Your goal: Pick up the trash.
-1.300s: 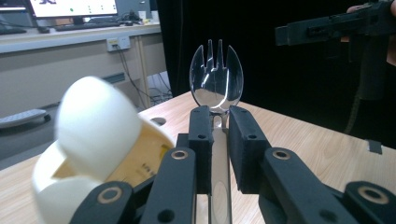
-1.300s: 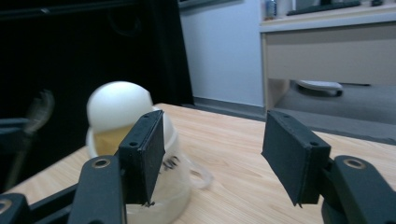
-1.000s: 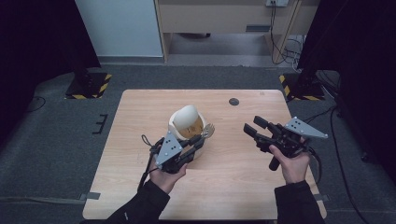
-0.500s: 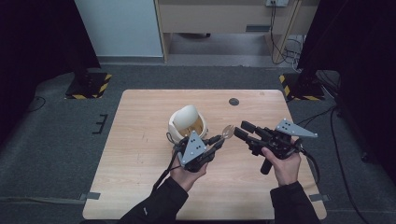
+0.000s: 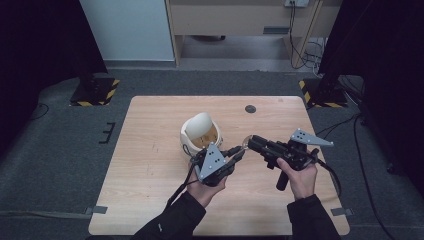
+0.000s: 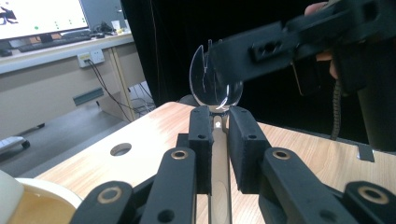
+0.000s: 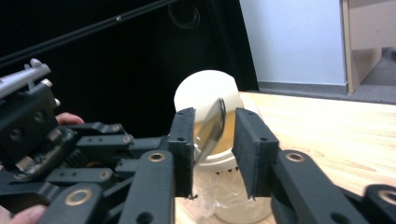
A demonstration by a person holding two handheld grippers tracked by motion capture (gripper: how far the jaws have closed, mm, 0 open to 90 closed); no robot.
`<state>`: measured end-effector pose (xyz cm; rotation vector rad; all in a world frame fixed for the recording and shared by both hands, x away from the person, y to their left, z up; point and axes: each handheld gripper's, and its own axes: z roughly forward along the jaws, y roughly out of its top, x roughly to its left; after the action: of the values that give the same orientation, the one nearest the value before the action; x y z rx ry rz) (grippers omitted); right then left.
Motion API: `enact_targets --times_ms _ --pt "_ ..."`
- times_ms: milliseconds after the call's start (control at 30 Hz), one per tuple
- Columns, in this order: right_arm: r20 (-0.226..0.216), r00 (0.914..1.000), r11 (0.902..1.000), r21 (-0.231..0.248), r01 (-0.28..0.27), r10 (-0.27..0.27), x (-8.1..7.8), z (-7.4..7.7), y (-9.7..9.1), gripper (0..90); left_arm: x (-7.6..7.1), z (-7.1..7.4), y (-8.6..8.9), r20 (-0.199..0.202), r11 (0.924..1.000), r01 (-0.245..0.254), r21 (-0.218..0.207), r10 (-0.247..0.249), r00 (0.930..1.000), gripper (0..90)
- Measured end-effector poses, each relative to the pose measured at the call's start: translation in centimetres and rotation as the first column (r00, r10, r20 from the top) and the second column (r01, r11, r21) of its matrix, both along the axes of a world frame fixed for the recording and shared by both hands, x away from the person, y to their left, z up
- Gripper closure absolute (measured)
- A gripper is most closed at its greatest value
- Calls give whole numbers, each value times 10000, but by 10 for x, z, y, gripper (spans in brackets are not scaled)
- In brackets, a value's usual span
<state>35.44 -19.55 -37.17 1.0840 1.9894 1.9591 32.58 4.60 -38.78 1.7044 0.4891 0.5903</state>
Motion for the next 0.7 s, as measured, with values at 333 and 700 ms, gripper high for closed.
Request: enact_targets --times_ms 333,700 --pt "-23 9999 9998 145 -116 116 -2 2 -2 868 -2 0 -1 -104 9998 121 -165 -123 9999 796" --pt "478 9979 9988 236 431 -442 -4 12 -19 873 -8 -12 52 -1052 9999 -125 58 131 9944 679"
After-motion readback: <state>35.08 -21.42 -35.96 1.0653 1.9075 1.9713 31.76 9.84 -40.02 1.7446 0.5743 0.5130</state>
